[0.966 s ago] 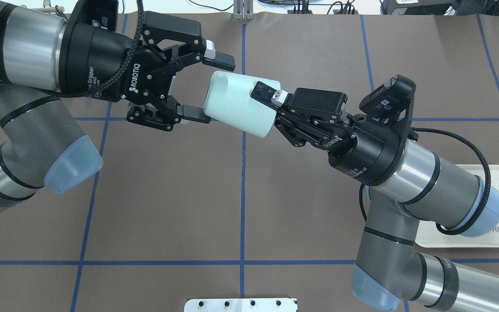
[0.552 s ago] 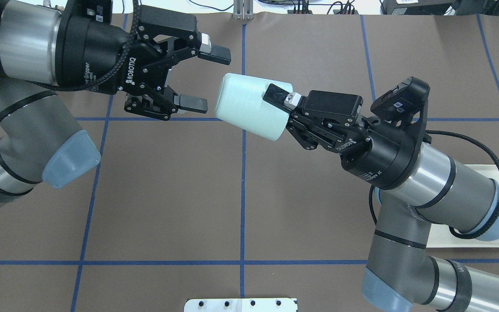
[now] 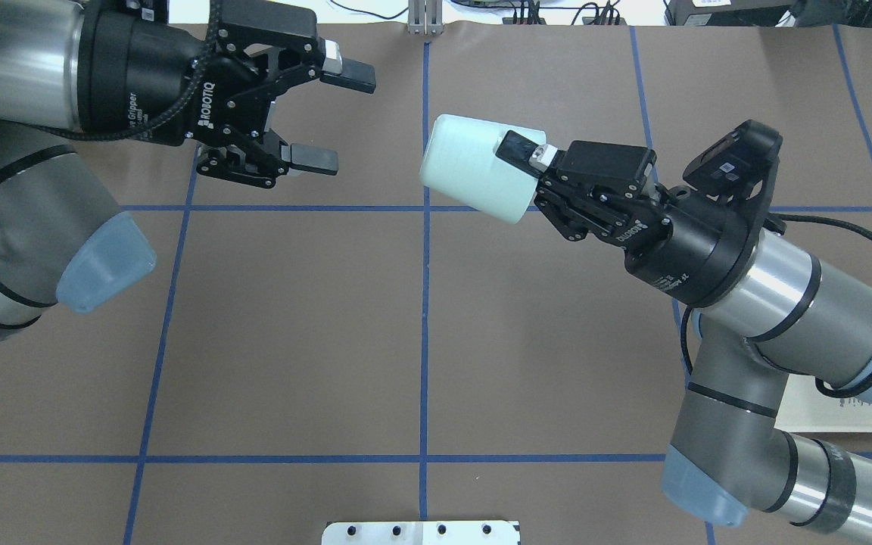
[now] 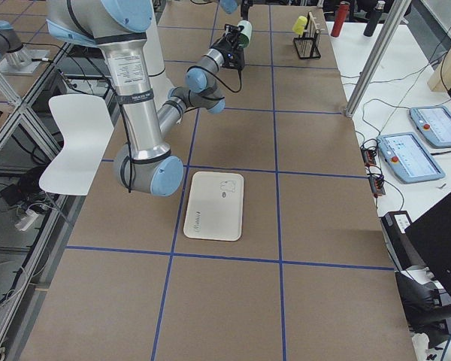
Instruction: Left arm grabs green cup and hands to right arm on tray
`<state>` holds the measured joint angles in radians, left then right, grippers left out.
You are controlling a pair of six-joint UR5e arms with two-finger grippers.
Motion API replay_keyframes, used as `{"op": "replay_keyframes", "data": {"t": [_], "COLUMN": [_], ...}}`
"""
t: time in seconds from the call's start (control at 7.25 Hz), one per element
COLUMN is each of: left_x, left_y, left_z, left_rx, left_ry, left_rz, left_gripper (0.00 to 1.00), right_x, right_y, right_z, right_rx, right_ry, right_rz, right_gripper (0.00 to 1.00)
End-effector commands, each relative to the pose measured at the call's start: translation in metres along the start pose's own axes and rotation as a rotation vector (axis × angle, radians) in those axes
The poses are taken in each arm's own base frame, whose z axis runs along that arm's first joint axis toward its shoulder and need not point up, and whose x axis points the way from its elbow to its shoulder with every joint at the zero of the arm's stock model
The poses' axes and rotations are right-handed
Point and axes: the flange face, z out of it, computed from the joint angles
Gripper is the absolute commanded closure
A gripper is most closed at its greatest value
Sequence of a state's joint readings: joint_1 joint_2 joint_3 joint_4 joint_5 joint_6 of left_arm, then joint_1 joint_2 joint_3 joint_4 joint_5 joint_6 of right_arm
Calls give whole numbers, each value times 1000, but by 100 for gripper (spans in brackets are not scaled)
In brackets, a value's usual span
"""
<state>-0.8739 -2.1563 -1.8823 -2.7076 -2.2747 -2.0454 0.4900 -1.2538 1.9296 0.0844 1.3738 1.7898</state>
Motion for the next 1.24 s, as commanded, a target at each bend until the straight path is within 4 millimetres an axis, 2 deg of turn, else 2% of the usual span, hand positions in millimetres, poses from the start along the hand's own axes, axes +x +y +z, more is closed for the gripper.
{"op": "replay_keyframes", "data": {"t": [0.0, 0.14, 0.41, 0.69, 0.83, 0.97, 1.1], "left_x": [-17, -21, -50, -77, -96, -119, -136], "left_y": [-17, -28, -50, -77, -92, -108, -129], "left_z": [-18, -26, -35, -58, -75, -100, -137], "left_rx": [48, 78, 124, 161, 170, 177, 181], "left_ry": [-40, -79, -221, -374, -464, -560, -674], "left_rz": [69, 106, 220, 345, 405, 467, 546], "left_gripper": [0, 0, 0, 0, 0, 0, 0], "right_x": [5, 4, 1, -12, -26, -31, -20], "right_y": [-28, -46, -90, -151, -183, -203, -216], "right_z": [12, 15, 16, -11, -25, -39, -54], "right_rx": [44, 30, 14, -8, -27, -22, -19], "right_ry": [154, 233, 428, 610, 710, 785, 862], "right_rz": [-74, -107, -152, -163, -179, -208, -252], "right_gripper": [100, 100, 100, 100, 100, 100, 100]}}
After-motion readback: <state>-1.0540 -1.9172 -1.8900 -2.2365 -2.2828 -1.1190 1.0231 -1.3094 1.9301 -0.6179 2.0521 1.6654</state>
